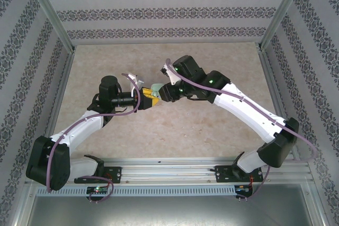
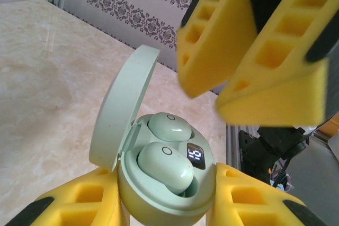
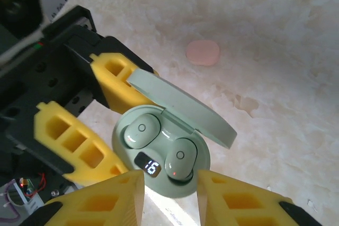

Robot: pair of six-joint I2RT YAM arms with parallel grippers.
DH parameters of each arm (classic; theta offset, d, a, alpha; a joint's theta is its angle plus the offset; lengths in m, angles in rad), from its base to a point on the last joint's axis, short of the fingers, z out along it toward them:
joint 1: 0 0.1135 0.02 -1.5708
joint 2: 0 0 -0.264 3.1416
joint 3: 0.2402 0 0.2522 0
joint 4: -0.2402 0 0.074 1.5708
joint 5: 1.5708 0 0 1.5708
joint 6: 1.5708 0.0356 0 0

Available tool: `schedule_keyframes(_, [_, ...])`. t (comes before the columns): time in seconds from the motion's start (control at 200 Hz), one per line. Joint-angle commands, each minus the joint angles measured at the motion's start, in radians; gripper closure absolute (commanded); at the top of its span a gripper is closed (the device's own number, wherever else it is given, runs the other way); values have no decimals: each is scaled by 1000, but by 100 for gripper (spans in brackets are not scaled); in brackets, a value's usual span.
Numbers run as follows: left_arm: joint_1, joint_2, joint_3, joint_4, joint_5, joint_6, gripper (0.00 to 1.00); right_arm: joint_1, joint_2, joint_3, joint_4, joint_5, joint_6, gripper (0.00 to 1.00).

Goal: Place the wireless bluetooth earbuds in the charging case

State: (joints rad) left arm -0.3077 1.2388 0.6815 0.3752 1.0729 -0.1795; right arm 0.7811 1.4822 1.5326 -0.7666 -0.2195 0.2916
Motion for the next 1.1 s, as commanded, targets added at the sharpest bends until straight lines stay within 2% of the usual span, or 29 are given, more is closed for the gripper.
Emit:
schedule_keyframes(0.0, [-9,-16,42,50,33,11,84,-28,-52,27,21,-24,30,68])
schedule_keyframes(0.425, [-12,-9,41,93,42,-23,84,-173,2,50,122,-135,167,66])
schedule_keyframes(0.719, [-14,-6,43,105,41,-34,84,-173,97,80,150,-243,211,66])
schedule_keyframes(1.094, [-15,0,23,140,35,-50,84,-156,105,44,173,-285,234,65])
